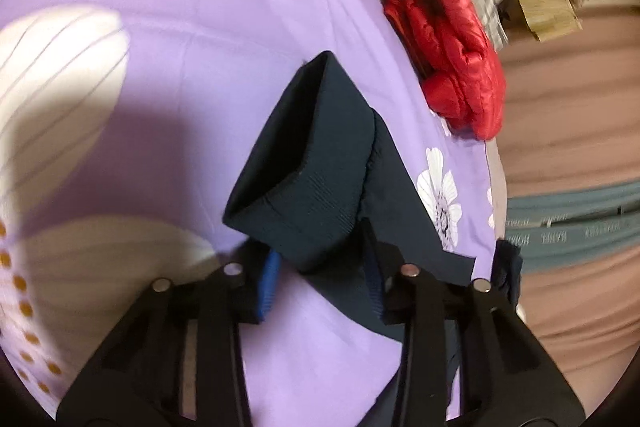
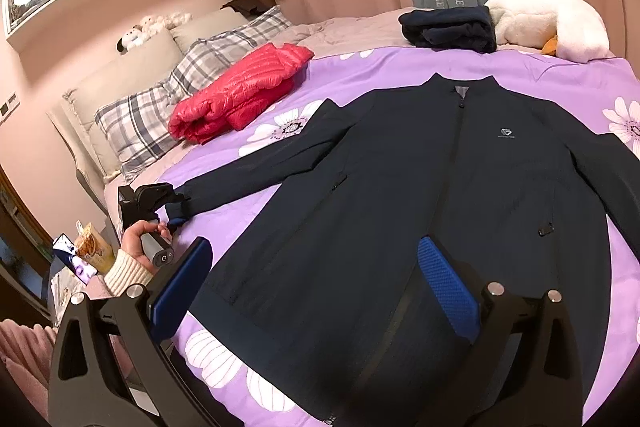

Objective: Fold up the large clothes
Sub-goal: 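Grasp the cuff of the navy jacket sleeve with the left tool, then lift the held sleeve and lay it across the jacket body, open left tool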

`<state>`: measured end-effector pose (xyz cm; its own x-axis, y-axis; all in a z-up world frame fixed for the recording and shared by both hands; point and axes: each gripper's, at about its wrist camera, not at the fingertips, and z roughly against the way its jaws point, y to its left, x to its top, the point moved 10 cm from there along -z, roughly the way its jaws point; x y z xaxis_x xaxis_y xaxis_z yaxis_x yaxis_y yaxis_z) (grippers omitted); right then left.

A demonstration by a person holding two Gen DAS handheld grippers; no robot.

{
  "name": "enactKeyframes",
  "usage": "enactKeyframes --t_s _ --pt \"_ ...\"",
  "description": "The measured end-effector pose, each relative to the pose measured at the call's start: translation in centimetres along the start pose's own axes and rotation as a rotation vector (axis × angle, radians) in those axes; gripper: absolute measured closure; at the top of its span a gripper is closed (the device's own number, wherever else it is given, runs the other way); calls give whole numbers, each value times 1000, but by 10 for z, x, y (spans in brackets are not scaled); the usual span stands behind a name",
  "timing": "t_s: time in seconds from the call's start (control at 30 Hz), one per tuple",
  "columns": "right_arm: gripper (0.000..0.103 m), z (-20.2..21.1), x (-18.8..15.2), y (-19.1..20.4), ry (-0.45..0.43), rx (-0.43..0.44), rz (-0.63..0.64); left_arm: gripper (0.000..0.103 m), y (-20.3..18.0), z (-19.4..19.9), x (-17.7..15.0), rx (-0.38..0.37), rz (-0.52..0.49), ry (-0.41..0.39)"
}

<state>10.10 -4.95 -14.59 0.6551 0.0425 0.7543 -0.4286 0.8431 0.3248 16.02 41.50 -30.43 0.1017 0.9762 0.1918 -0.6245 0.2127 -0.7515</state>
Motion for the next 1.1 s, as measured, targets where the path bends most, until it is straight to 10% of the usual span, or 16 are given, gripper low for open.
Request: enactKeyframes --t_s 0.23,0.53,0.77,0.97,1.1 --pt "1 -9 -2 -10 12 -8 -44 78 -41 20 11 -19 -180 -24" --pt "1 -4 -10 -44 6 -38 -118 88 -190 64 -18 -119 -631 -120" --pt "1 6 -12 -64 -19 -49 -159 88 -299 65 -133 -195 -1012 -89" --pt "1 21 -20 -89 -36 -97 -209 85 -335 15 -301 -228 -1325 119" --pt "1 28 -28 -103 -23 -134 -231 47 -311 -18 -375 -200 -1382 281"
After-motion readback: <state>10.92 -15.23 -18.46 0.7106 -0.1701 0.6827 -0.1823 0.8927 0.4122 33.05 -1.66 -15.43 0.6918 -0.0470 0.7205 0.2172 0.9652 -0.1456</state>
